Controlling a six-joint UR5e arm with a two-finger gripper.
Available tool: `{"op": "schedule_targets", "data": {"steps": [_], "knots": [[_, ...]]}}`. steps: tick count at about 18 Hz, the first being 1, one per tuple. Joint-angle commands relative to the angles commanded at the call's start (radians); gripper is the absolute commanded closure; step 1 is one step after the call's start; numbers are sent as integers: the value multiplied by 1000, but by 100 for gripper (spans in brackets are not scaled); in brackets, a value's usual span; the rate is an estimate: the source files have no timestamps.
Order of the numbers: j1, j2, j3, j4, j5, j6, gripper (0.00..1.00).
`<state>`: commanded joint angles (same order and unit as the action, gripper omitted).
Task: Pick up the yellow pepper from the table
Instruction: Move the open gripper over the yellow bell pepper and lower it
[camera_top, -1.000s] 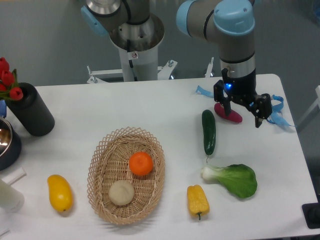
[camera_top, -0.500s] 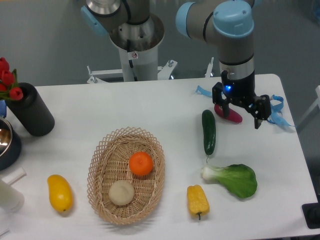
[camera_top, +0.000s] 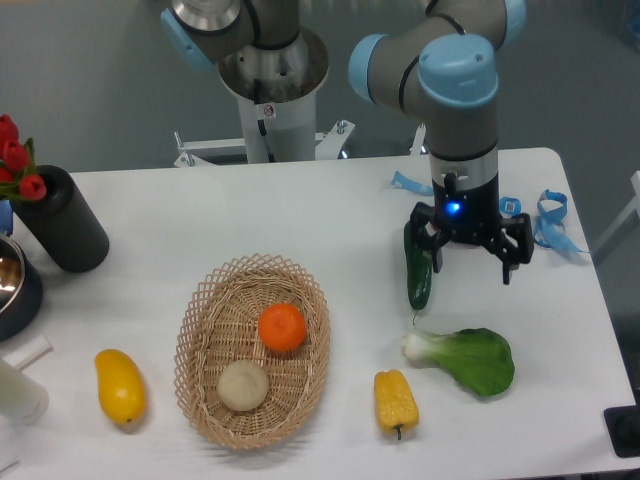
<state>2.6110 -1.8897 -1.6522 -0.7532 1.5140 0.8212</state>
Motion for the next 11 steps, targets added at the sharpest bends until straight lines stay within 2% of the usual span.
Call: {"op": "schedule_targets", "data": {"steps": [5, 11], "knots": [[-49, -95, 34, 0, 2, -180, 0], [-100, -224, 146, 0, -6, -374, 0]]}}
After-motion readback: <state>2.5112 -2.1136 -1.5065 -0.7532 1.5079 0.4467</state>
